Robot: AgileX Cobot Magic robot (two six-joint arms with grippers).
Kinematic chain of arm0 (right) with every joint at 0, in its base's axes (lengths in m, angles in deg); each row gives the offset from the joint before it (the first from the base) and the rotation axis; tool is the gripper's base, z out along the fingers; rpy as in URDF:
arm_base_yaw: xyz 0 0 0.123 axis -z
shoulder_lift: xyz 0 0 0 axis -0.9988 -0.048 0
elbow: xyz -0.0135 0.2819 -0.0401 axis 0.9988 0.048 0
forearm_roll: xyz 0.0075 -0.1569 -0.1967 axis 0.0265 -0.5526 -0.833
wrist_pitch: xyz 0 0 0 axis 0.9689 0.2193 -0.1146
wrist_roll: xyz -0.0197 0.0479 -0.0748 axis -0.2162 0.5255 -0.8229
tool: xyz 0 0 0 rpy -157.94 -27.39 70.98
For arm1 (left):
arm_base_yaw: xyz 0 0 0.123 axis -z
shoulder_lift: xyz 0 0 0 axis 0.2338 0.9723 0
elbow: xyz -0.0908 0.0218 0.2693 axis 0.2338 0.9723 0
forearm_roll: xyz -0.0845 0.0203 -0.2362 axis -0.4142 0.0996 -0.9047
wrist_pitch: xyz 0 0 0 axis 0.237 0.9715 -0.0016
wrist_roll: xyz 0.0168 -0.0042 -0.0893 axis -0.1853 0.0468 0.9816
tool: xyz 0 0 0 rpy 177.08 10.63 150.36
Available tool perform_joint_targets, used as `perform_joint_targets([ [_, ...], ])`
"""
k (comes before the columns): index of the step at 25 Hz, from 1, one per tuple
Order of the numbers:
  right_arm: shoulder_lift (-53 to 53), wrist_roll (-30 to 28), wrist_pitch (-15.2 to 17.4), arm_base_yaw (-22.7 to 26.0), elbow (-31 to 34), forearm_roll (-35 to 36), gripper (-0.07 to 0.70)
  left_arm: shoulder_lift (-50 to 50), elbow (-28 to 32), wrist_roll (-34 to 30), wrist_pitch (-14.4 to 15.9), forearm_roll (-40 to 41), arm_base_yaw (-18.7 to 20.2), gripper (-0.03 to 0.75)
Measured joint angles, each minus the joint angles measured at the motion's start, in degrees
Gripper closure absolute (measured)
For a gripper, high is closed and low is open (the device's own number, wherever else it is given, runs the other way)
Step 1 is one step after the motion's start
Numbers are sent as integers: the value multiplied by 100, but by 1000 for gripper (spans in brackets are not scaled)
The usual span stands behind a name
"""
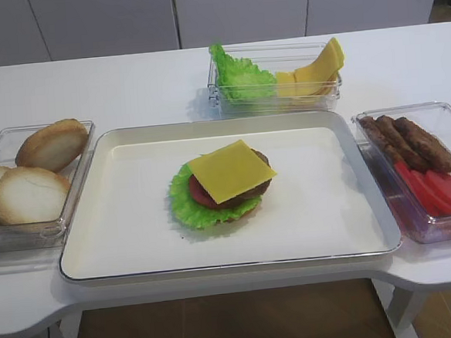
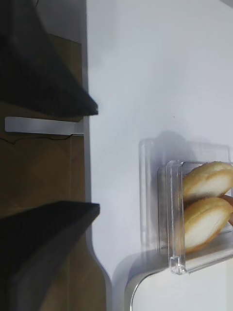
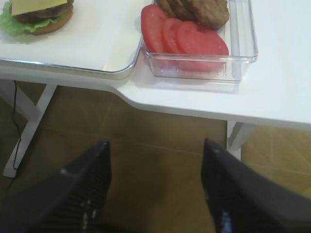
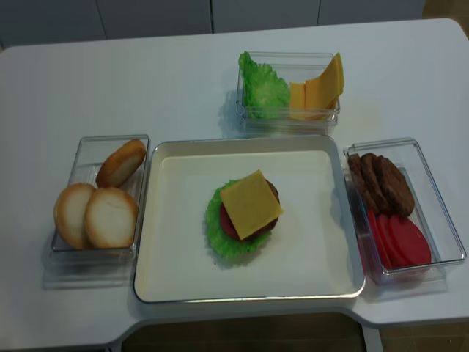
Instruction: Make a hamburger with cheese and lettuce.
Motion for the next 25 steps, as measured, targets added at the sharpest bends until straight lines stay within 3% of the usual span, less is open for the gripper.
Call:
perform_joint_targets([
  [3, 10, -203, -16, 0, 73, 0, 167, 0, 0, 0, 0, 0, 0, 300],
  [8, 10, -317, -569, 0, 203, -198, 165, 0, 0, 0, 0, 0, 0, 300],
  [11, 10, -317, -742, 0, 340, -342, 165, 0, 0, 0, 0, 0, 0, 300],
  [25, 10, -299, -794, 75, 344, -295, 165, 0, 0, 0, 0, 0, 0, 300],
])
